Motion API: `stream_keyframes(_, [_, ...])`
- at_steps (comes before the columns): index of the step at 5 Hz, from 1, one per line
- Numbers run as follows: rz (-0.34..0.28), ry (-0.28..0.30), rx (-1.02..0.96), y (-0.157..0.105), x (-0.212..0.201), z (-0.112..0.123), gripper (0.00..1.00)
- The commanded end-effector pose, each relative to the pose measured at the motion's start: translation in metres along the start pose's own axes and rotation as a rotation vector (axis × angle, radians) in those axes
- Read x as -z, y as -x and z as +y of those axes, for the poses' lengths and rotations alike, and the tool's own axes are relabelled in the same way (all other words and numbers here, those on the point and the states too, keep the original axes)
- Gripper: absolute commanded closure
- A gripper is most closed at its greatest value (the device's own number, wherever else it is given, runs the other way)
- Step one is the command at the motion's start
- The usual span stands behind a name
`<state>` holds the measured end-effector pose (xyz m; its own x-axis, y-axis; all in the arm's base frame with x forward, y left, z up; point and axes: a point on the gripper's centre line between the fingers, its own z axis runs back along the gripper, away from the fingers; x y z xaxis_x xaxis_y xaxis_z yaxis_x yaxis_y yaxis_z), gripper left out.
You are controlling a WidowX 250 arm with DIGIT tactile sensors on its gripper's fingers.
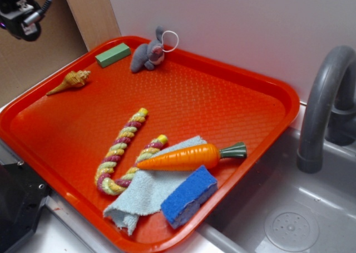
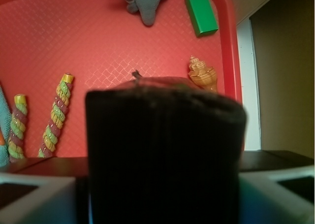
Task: Grab the black box.
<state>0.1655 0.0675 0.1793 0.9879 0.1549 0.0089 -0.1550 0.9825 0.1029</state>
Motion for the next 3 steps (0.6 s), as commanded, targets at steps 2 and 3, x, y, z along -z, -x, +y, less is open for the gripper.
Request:
stream_keyframes(2, [-0.025,-0.020,-0.024,0.0003,0.0022,-0.0014,1.00])
stream_keyframes(3, [-0.036,-0.027,-0.023,0.0033,0.0030,0.0002,1.00])
